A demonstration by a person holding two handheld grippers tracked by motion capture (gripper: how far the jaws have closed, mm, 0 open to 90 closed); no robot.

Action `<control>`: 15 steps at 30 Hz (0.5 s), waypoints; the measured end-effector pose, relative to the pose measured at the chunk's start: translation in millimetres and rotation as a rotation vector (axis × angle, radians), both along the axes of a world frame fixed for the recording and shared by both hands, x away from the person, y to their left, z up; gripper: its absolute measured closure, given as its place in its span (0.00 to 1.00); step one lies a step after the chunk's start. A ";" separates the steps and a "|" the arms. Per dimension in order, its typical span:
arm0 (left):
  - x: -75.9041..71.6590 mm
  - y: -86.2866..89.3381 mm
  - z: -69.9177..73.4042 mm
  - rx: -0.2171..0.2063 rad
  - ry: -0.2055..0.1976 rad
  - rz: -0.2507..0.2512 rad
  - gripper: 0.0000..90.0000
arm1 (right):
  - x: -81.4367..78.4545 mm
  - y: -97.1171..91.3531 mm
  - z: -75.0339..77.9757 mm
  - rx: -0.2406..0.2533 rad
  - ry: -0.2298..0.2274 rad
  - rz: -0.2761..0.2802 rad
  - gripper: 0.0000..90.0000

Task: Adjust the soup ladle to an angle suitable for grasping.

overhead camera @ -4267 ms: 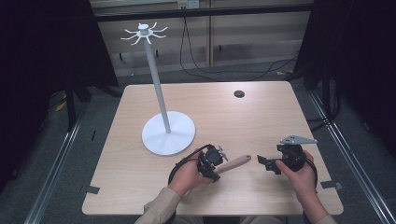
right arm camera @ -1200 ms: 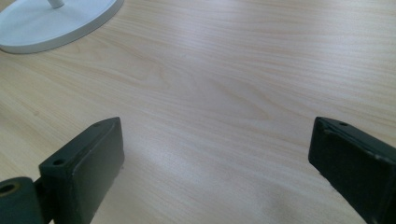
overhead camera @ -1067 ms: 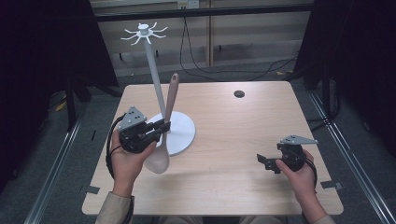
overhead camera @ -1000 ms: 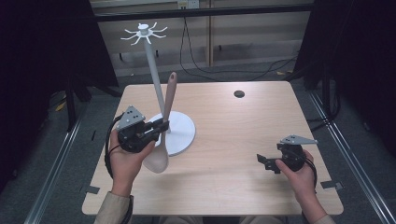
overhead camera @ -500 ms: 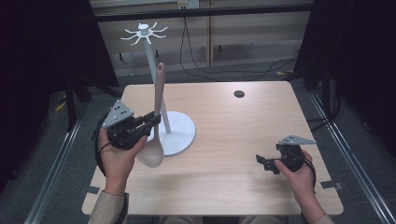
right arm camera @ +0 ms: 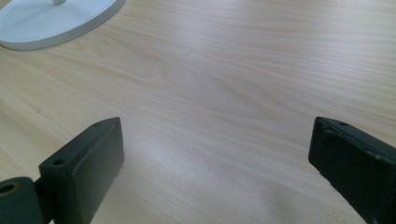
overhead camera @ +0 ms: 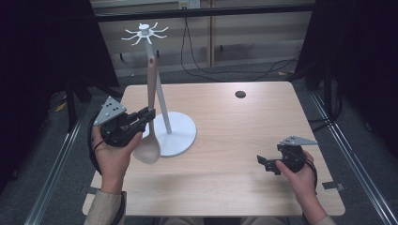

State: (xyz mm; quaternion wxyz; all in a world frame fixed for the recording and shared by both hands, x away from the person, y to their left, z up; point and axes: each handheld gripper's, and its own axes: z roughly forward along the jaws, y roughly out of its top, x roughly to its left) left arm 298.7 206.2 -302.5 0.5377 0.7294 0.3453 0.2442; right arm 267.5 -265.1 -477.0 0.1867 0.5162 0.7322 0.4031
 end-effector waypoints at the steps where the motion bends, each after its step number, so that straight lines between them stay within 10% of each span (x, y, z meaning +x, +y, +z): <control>1: 0.0 0.7 0.5 0.000 -0.003 0.002 0.88 | 0.1 0.1 -0.1 0.000 0.000 0.002 0.03; 15: -0.7 9.5 8.8 -0.011 -0.015 0.043 0.88 | 0.9 3.7 -0.5 -0.003 -0.002 0.010 0.03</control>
